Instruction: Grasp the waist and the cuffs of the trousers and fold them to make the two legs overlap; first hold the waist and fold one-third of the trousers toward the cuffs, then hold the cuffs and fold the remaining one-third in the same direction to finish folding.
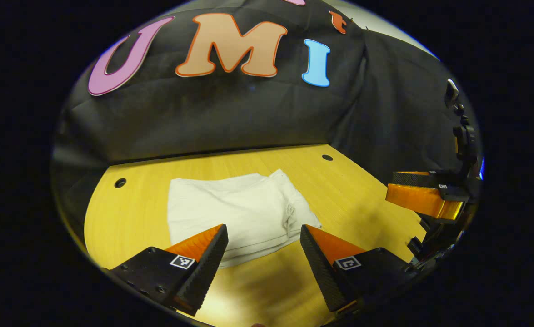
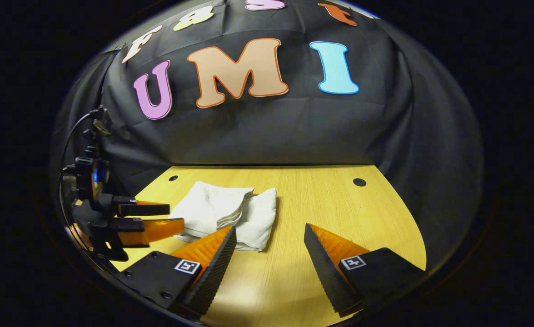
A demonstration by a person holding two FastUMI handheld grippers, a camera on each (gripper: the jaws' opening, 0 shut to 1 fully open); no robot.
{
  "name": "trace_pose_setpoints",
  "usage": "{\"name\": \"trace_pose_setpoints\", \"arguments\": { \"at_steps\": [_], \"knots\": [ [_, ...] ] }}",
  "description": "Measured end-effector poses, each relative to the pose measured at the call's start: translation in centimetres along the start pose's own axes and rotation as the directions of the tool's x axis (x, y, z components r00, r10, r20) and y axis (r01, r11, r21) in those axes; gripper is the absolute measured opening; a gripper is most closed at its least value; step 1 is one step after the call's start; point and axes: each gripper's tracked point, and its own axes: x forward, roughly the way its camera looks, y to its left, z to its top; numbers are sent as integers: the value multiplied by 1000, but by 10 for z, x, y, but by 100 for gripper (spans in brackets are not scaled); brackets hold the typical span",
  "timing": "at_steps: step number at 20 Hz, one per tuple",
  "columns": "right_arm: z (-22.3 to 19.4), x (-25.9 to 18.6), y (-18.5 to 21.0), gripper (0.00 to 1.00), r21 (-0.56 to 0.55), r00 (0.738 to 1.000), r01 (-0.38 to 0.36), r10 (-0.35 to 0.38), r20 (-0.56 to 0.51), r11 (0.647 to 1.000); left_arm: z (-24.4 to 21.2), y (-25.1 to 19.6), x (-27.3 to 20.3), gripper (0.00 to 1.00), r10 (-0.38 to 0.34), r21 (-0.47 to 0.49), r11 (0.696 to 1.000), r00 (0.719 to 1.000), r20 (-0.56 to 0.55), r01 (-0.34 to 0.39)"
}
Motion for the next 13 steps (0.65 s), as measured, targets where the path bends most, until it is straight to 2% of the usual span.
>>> {"name": "trace_pose_setpoints", "arguments": {
  "at_steps": [4,8,10,13],
  "knots": [
    [4,-11,18,96,30,999,10,-11,34,1000,0,32,-42,95,80,-19,997,996,35,-80],
    [6,-24,24,96,43,995,61,-64,82,997,-17,51,-67,96,148,-85,985,989,8,-147],
    [1,-30,26,96,56,993,81,-85,79,995,-23,55,-74,96,165,-107,981,986,2,-164],
    [-7,-37,34,96,62,994,83,-87,61,995,-30,54,-78,96,151,-111,982,988,-19,-152]
  ]
}}
